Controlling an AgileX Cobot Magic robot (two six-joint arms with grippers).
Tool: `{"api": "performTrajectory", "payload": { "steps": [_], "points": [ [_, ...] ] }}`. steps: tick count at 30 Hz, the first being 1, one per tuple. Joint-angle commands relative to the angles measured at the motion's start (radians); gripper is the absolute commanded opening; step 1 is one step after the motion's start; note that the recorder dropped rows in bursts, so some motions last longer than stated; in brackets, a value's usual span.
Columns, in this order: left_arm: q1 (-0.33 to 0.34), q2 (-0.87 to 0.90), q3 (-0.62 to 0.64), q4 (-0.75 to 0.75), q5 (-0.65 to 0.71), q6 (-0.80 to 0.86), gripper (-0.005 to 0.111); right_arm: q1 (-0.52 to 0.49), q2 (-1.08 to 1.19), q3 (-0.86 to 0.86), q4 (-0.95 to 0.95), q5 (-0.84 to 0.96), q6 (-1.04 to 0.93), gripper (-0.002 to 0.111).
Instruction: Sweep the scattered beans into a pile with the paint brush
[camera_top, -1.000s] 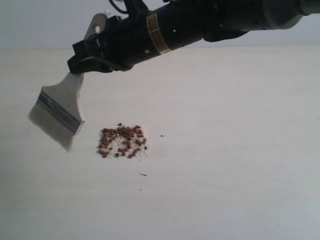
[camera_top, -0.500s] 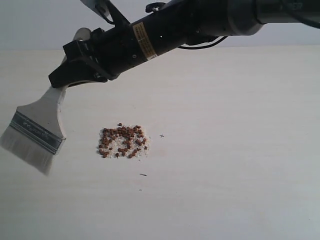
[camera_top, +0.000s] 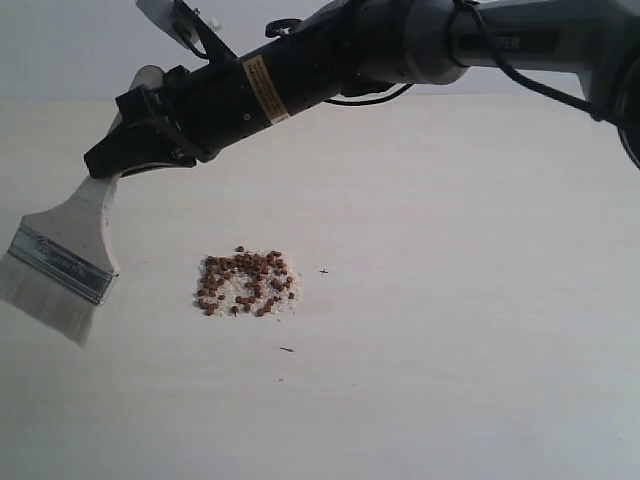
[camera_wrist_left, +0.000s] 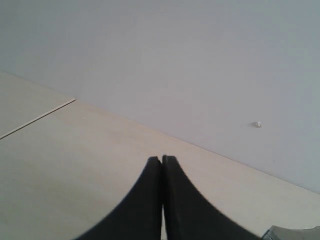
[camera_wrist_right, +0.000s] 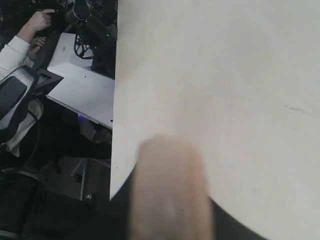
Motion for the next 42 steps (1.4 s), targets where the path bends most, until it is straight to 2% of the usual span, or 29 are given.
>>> {"api": "performTrajectory", "payload": {
  "steps": [1, 5, 13, 24, 32, 42],
  "points": [
    [0.002, -0.004, 0.001, 0.004, 0.002, 0.005, 0.0, -0.05, -0.039, -0.016, 0.014, -0.098, -0.019, 0.0],
    [0.002, -0.004, 0.001, 0.004, 0.002, 0.005, 0.0, -0.168, -0.087, -0.005, 0.014, -0.156, 0.01, 0.0],
    [0.002, -0.004, 0.001, 0.004, 0.002, 0.005, 0.0, -0.396, -0.177, 0.156, 0.014, -0.156, 0.01, 0.0],
    [0.002, -0.004, 0.001, 0.004, 0.002, 0.005, 0.0, -0.582, -0.181, 0.252, 0.014, -0.156, -0.002, 0.0],
    [0.002, -0.004, 0.001, 0.004, 0.002, 0.005, 0.0, -0.609, -0.244, 0.363, 0.014, -0.156, -0.135, 0.0],
    [0.002, -0.004, 0.001, 0.004, 0.002, 0.007, 0.0, -0.611, -0.416, 0.483, 0.014, -0.156, -0.145, 0.0]
  ]
}}
